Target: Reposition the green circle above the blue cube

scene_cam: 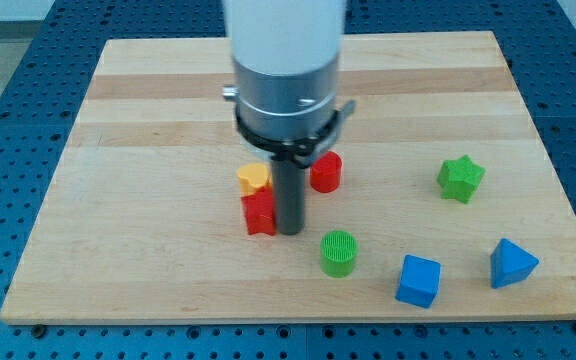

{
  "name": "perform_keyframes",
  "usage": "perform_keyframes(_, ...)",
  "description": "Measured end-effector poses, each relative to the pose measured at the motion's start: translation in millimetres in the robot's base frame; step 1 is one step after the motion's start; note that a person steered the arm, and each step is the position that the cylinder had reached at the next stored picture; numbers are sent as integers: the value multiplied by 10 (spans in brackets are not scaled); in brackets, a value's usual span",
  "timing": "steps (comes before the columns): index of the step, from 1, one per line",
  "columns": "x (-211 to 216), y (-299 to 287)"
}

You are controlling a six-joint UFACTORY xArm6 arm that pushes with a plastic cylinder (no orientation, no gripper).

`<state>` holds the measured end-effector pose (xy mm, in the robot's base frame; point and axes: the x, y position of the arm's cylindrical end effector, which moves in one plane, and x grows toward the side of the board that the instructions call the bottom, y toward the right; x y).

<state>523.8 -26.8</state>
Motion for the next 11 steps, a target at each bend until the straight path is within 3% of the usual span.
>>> perform_keyframes(2,-44,-326)
perform_keyframes(3,288,-359)
perform_keyframes(9,552,1011)
perform_keyframes(10,582,884)
perform_keyframes(11,907,836)
